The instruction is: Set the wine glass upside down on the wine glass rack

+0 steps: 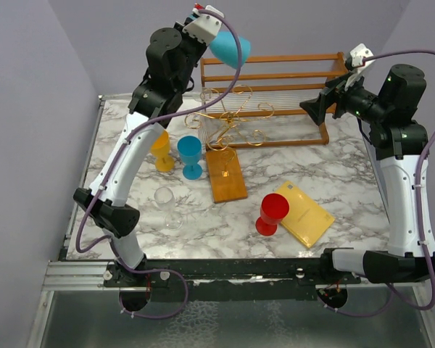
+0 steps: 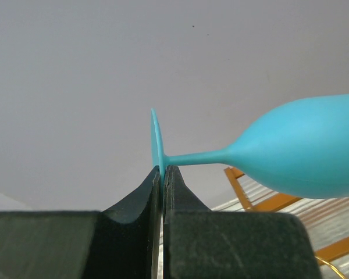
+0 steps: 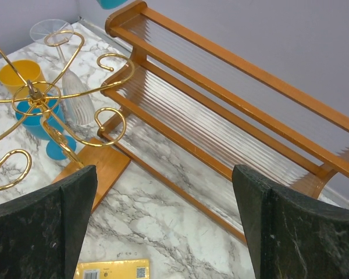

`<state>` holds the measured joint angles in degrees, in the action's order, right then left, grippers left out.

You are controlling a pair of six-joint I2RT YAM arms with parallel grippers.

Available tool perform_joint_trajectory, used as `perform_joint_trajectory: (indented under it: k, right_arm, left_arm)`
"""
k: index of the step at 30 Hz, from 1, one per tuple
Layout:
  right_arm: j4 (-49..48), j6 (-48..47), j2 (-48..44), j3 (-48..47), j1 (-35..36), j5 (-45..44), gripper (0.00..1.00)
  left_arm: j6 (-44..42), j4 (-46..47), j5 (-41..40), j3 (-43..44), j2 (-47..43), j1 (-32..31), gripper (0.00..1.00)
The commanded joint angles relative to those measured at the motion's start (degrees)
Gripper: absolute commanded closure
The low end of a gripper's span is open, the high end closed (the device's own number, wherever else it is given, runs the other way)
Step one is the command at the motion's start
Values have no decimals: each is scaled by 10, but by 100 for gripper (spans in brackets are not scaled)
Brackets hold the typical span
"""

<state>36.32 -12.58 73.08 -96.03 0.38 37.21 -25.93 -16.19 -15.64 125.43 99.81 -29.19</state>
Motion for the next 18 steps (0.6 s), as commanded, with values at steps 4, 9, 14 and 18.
perform_joint_trajectory:
  k: [4,9,14,18]
  right_arm:
    - [10,-7,-13,6,1,-1,1]
    - [10,-7,-11,11,1,-1,1]
    - [9,-7,-8,9,1,2,1]
    - [9,-9,-8,10,0,3,1]
  left_arm:
    - [-154,86,-97,5,34,-42,100]
    - [-222,108,-127,6,60,-64,100]
    - [-268,129,-137,-10,71,-83,100]
    - [-312,128,-142,-23,78,-97,100]
